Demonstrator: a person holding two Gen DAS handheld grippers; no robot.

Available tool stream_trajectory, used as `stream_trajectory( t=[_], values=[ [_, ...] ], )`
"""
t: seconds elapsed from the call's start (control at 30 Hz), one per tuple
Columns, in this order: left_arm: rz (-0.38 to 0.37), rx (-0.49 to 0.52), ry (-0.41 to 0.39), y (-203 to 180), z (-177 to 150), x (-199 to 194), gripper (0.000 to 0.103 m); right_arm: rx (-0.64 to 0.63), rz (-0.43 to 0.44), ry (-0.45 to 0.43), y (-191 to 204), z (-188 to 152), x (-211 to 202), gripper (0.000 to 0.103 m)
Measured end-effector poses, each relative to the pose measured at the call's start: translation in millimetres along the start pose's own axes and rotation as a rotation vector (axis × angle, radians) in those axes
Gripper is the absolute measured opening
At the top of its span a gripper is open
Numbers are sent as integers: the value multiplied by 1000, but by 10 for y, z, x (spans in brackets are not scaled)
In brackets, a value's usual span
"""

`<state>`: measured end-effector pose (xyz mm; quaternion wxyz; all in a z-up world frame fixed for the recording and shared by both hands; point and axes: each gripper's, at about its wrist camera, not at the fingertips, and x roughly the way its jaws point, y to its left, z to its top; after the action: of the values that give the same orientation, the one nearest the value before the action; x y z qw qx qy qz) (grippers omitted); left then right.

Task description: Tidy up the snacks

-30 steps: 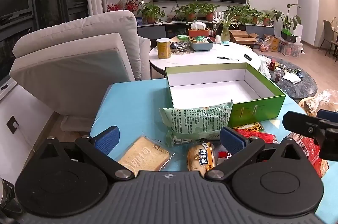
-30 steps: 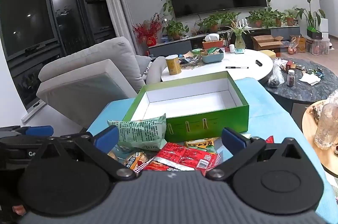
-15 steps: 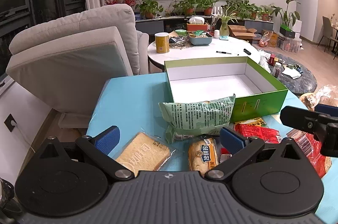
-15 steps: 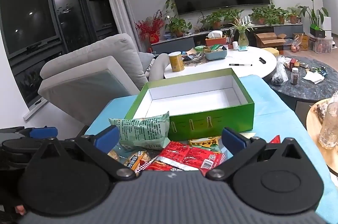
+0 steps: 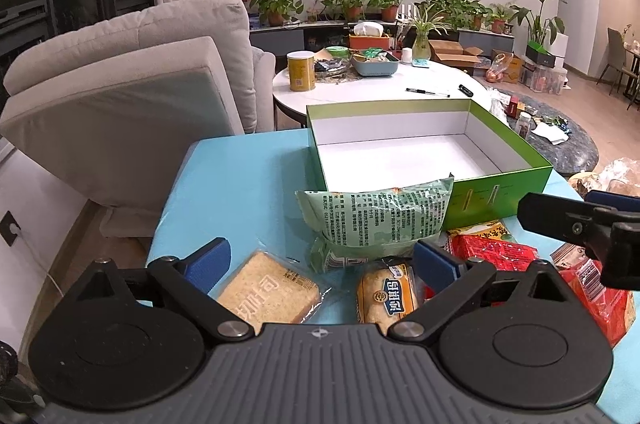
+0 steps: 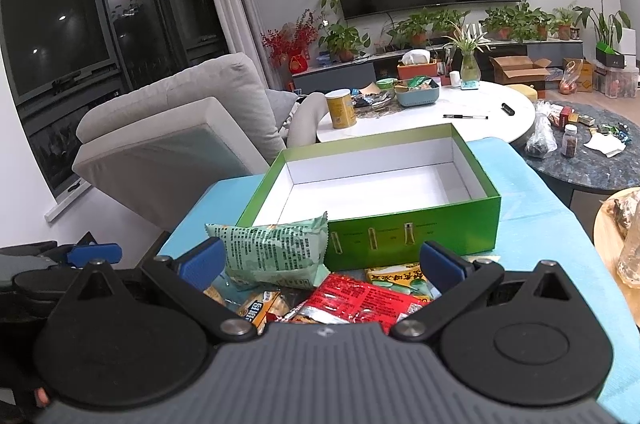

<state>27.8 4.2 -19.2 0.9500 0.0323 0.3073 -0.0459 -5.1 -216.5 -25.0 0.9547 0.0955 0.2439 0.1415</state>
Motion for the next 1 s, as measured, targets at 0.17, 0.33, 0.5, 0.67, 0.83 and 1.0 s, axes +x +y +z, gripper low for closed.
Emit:
stream_trajectory(
  t=[0.17, 0.33, 0.5, 0.67, 0.83, 1.0],
  values=[
    [-52, -9, 14, 48, 19, 156, 96, 14, 23, 24, -20, 18, 152, 75],
    [-84, 0, 37, 39, 39, 362, 92, 21, 50, 48, -20, 55, 318, 75],
    [-121, -8, 54, 82, 58, 568, 86, 12, 65, 80, -9, 101, 538, 75],
    [-152, -16, 62, 124, 76, 731, 82, 33, 95, 127, -43, 100, 741, 75],
    [-204, -9, 82, 155, 82, 896, 77, 64, 127, 180, -68, 68, 882, 75],
    [-259, -23, 85, 186, 82, 970, 75, 87, 137, 220, -81, 63, 991, 75]
  ],
)
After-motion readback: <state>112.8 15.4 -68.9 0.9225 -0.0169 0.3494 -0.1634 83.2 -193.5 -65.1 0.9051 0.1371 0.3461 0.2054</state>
